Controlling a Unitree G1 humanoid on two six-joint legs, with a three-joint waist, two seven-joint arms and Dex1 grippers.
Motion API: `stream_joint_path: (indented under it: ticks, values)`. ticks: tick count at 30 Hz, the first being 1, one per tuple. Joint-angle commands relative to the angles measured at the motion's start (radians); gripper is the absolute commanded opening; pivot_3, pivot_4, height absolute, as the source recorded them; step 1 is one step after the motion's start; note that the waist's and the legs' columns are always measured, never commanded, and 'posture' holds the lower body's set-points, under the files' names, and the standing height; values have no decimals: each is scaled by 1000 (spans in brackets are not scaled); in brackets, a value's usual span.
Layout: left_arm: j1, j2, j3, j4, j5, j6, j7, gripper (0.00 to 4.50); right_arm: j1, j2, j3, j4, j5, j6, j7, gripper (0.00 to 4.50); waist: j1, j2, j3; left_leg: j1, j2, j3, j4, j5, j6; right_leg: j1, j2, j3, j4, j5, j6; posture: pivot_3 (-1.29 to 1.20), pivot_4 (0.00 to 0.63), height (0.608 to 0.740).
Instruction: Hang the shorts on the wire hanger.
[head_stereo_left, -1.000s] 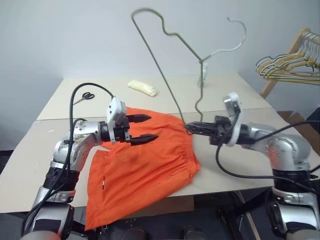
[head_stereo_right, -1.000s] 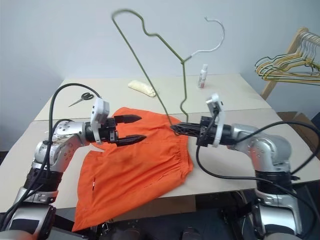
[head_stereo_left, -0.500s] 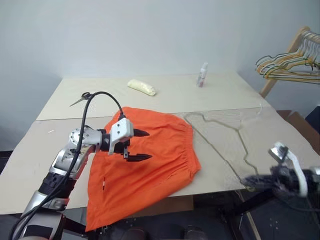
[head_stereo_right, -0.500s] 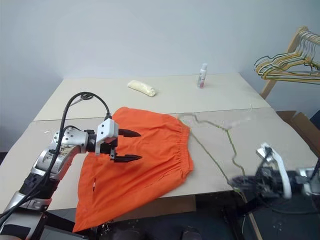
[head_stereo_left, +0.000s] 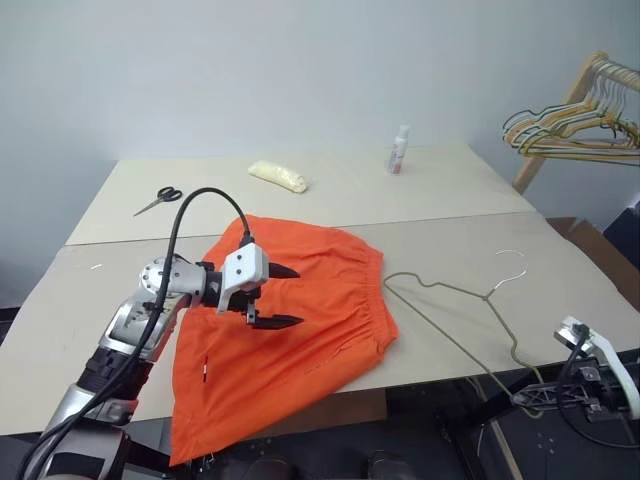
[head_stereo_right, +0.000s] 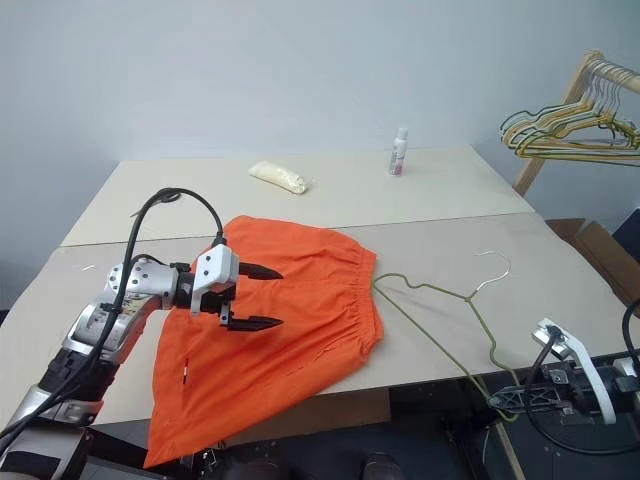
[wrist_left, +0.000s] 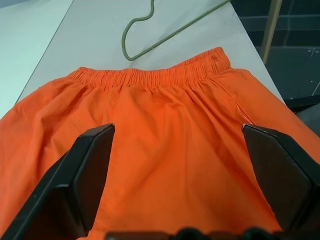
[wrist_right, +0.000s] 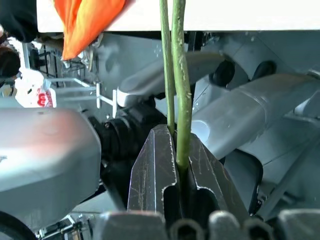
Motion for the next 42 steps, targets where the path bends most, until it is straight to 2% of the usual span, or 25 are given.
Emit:
stream_joint_path:
  ticks: [1,10,14,25,33,42]
  values:
    - [-3,9,16,-33,1,-10,4,4406,-37,14,5,-3,-12,-12,47,0,2,0,0,0,0,0,0,0,0,0,0,0,0,0,0,55,0,740]
    - [13,20,20,-40,8,-13,12,4406,-87,70,13,25,-43,6,0,0,8,0,0,0,0,0,0,0,0,0,0,0,0,0,0,70,0,740]
    - [21,23,21,-46,5,-12,11,4406,-109,63,12,91,-67,-4,17,0,16,1,0,0,-1,0,0,0,0,0,-1,0,0,0,0,64,0,740]
    - [12,14,19,-43,8,-13,16,4406,-86,72,4,47,-67,13,-3,0,21,1,-1,0,-1,0,1,0,0,0,-1,0,1,1,0,69,0,740]
    - [22,17,19,-44,12,-17,18,4406,-123,78,-16,136,-72,11,3,0,21,1,-1,0,-1,0,1,0,0,0,-1,0,1,1,0,70,0,740]
    - [22,16,9,-43,24,-23,23,4406,-70,84,5,49,-55,23,19,0,21,1,-1,0,-1,0,1,0,0,0,-1,0,1,1,0,72,0,740]
